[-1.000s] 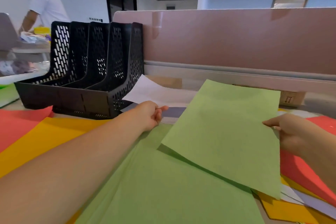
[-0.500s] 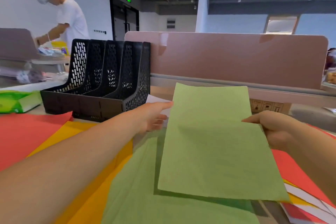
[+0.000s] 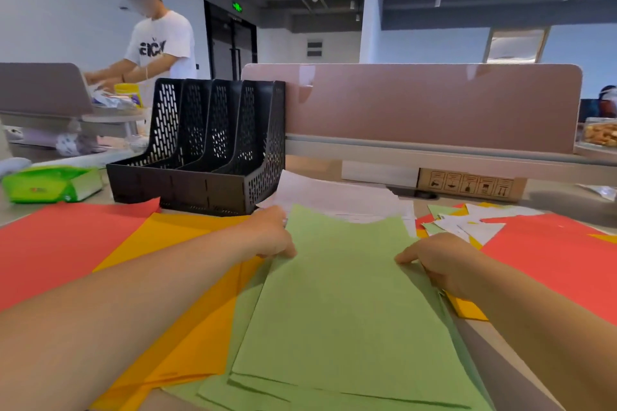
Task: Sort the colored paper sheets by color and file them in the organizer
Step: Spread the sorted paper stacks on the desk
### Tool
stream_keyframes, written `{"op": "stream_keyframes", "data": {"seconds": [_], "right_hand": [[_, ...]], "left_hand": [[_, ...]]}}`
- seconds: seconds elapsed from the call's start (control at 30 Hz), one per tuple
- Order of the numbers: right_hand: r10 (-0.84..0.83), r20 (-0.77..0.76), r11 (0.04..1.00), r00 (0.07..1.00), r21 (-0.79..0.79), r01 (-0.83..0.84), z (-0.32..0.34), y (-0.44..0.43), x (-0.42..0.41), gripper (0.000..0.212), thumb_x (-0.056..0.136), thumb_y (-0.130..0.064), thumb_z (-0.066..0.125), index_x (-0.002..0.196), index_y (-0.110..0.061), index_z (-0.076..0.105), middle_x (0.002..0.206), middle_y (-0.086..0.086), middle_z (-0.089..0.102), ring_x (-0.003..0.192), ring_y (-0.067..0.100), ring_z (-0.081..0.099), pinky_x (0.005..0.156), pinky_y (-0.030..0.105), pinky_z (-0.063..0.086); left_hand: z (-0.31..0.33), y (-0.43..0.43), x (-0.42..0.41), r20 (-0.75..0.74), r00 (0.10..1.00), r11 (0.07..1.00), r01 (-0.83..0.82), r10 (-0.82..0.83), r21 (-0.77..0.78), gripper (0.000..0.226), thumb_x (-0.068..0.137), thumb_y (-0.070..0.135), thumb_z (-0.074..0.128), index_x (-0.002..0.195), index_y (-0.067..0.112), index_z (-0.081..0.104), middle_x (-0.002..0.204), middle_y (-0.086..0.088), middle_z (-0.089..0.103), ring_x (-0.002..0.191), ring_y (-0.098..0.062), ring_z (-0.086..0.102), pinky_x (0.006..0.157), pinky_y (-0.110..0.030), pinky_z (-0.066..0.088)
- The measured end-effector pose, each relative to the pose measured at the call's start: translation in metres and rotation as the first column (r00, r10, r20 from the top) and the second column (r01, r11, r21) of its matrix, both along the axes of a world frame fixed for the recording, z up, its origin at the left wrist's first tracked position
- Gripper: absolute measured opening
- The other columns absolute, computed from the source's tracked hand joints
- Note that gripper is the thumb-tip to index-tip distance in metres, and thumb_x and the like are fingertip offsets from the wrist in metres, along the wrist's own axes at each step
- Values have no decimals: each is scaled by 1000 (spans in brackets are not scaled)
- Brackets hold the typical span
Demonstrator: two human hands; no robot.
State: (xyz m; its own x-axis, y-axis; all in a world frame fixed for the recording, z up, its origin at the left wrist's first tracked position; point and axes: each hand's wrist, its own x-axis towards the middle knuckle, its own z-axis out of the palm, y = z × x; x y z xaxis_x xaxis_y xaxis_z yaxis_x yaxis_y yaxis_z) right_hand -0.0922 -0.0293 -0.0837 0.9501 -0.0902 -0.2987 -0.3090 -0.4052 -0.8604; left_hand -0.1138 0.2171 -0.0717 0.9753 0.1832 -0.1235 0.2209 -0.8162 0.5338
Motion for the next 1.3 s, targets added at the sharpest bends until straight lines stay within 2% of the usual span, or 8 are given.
{"op": "stream_keyframes", "data": {"seconds": [0.13,0.3,0.5,0.57,0.67,0.83,1.03,1.3], "right_hand": [[6,25,1000,1000,0,-6,2,-17,-1,10,83,-2,67,86,2,58,73,15,56,56,23,54,48,25,47],[-80,24,982,996,173,75,8,-67,-2,9,87,3,57,79,1,53,66,17,51,46,23,49,47,25,45],[-200,331,972,922,-56,230,-4,-156,-7,20,86,0,55,68,6,64,51,12,59,37,17,51,45,27,48],[-265,477,898,838,-194,395,-9,-190,-8,19,85,-4,55,70,-4,67,59,8,66,47,18,57,57,31,48],[-119,695,627,709,-501,596,-27,-240,-8,25,86,-15,58,108,-8,67,112,13,66,104,28,58,87,32,40],[-59,176,493,983,-851,182,-47,-294,17,64,92,-61,28,144,-25,32,148,8,34,138,28,29,111,40,26],[-124,366,731,922,-595,334,-34,-306,13,56,90,-49,51,139,-21,45,149,5,38,139,21,30,111,34,26],[-232,227,651,946,-686,324,-15,-311,-4,38,94,-45,45,111,-17,63,115,5,64,99,25,55,73,26,37]], "left_hand": [[-2,-15,13,45,999,952,-19,5,305,61,77,18,69,129,10,41,128,-12,47,112,-29,49,85,-36,50],[5,-70,43,216,970,981,75,-113,178,54,82,13,58,134,15,42,129,-12,44,112,-31,49,77,-31,40],[-3,-175,73,274,912,951,279,-305,131,46,87,15,60,131,17,49,133,-10,44,118,-28,47,89,-32,43],[-7,-213,81,293,887,933,326,-358,154,41,89,24,60,130,19,52,134,-7,46,118,-26,48,90,-31,43],[-25,-265,96,213,868,866,363,-448,343,57,91,55,46,139,24,42,143,-8,40,131,-28,38,104,-41,36],[-51,-312,117,0,880,835,451,-475,316,74,87,74,14,150,37,12,161,-3,4,147,-28,1,118,-53,5],[-48,-304,118,59,848,811,480,-526,333,70,91,66,30,151,40,4,161,2,-9,147,-27,-11,118,-53,1],[-39,-299,118,160,832,798,430,-532,422,58,93,61,32,142,31,40,145,1,44,130,-20,43,104,-37,39]]}}
